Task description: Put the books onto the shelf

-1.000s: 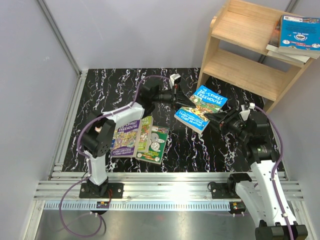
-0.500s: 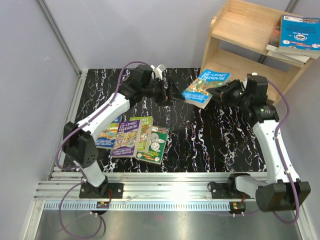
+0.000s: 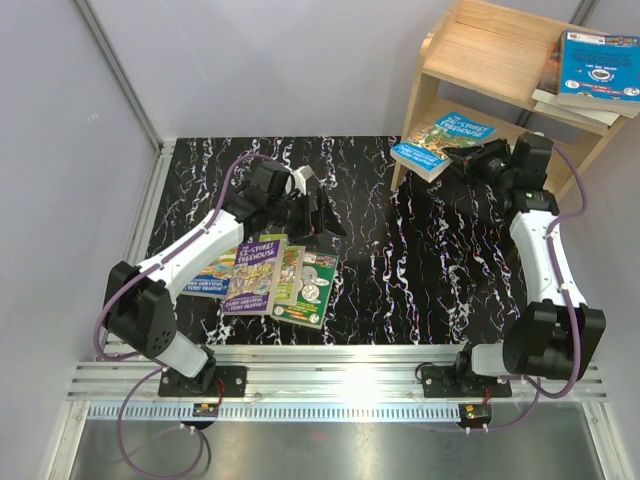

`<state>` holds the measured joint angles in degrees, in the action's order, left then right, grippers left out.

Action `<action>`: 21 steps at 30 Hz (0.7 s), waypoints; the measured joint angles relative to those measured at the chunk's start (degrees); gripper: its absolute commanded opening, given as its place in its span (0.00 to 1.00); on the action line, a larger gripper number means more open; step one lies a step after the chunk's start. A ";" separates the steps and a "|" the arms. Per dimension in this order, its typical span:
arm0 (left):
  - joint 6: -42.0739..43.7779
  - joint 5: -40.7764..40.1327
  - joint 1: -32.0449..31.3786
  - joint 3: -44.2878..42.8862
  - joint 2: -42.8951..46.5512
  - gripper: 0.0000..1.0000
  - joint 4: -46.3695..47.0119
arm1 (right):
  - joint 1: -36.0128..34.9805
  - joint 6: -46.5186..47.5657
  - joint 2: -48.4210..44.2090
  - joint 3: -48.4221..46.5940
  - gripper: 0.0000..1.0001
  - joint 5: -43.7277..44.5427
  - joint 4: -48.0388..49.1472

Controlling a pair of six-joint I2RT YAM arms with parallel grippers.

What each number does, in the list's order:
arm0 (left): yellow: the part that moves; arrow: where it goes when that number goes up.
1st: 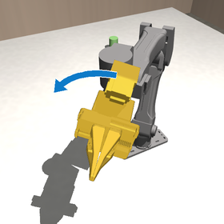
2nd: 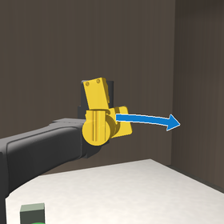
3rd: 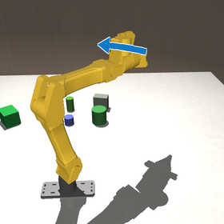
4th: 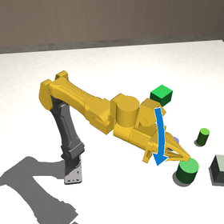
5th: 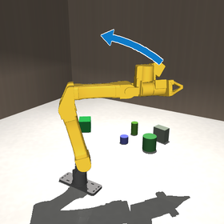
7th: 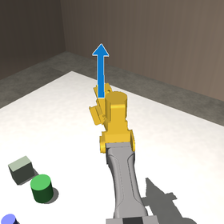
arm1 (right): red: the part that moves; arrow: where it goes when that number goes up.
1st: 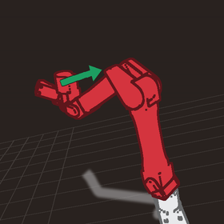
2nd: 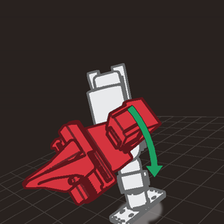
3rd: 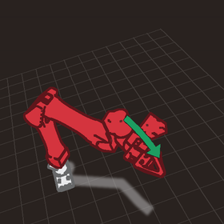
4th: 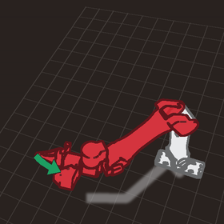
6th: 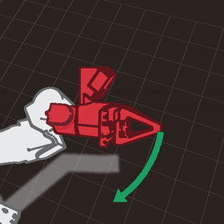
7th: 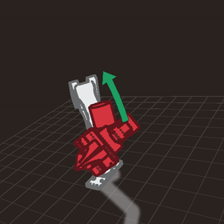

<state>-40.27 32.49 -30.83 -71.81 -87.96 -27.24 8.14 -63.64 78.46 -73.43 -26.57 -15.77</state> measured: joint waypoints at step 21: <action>1.88 0.42 0.07 0.24 0.00 0.95 0.17 | 2.54 -10.47 13.14 2.80 0.01 6.08 19.26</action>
<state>-38.39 32.91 -30.76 -71.57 -87.96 -27.07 10.68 -74.11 91.59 -70.63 -20.49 3.49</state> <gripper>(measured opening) 0.951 0.266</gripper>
